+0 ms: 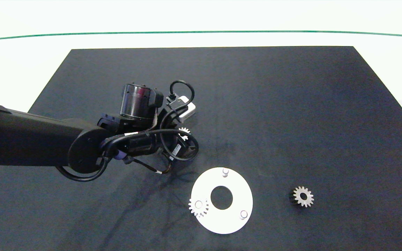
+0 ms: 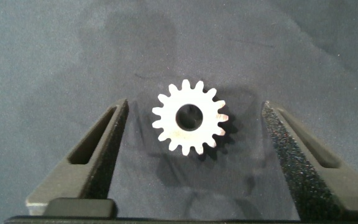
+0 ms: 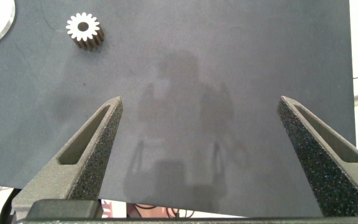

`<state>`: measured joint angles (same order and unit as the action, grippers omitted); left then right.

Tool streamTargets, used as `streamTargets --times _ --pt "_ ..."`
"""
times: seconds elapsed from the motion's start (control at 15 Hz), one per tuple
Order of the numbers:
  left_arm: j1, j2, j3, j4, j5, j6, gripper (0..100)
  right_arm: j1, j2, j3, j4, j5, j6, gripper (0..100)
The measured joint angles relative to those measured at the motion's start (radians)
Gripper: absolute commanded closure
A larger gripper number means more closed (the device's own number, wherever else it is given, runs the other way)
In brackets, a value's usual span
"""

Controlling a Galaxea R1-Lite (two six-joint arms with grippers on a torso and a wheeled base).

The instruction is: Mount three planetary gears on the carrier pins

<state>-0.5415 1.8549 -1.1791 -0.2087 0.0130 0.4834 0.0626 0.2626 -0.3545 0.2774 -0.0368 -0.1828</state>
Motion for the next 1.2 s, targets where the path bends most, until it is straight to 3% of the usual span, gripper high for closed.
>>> streamTargets --times 1.2 --pt "-0.001 0.006 -0.006 -0.004 -0.001 0.001 53 0.000 -0.001 0.000 0.000 -0.003 0.000 0"
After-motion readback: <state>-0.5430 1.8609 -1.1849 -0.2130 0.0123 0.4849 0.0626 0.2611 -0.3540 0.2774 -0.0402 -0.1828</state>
